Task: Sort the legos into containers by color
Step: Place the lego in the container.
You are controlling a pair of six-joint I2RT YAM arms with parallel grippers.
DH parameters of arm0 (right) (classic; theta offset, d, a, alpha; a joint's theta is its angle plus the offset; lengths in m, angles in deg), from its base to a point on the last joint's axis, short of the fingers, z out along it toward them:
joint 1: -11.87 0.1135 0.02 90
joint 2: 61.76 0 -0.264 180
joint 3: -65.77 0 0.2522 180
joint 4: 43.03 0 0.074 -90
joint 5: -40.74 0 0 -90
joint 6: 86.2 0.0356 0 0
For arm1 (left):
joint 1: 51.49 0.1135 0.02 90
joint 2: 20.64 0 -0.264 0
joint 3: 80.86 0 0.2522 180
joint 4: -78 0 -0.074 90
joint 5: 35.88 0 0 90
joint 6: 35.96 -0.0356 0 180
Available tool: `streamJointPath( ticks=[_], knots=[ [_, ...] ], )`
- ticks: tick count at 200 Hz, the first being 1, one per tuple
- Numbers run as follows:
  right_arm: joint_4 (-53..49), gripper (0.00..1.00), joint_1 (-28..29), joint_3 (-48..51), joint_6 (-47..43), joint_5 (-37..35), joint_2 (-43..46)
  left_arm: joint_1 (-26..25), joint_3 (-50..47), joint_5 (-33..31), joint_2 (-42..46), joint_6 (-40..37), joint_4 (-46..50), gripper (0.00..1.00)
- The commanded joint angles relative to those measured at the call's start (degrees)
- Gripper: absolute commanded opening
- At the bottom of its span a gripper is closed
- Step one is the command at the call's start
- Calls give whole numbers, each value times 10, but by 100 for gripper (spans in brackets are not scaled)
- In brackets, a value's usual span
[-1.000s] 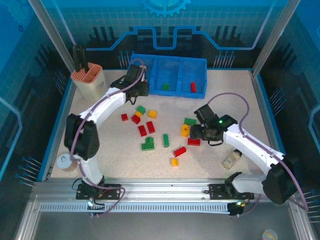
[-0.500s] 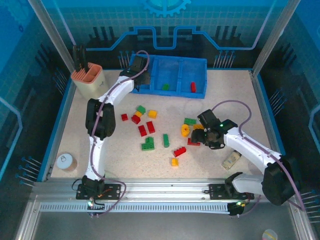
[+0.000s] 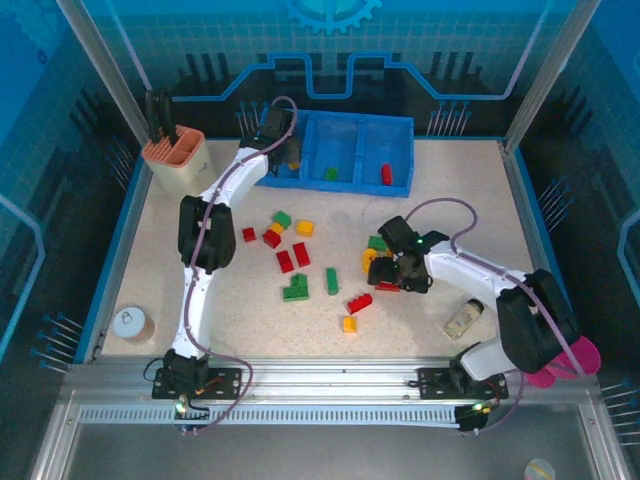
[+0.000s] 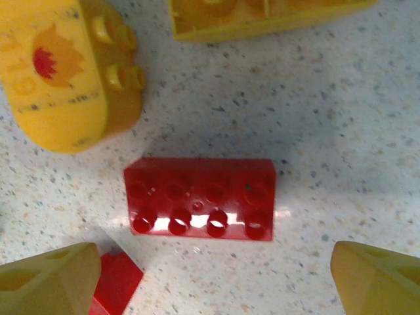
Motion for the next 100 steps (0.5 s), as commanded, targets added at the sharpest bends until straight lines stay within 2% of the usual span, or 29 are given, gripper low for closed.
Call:
streamJointPath(
  ticks=[1,53,81,100],
  knots=[
    [11,91,8,-26,-8,-1,-32,3,14,24,11,-1,16,57],
    [6,85,24,-53,-16,-3,-114,2,-37,41,88,-11,10,61],
    [7,78,28,-57,-15,-7,-134,2,-55,48,133,-20,19,64],
    [5,68,29,-56,-19,-7,-142,1,-61,58,157,-22,37,65]
  ],
)
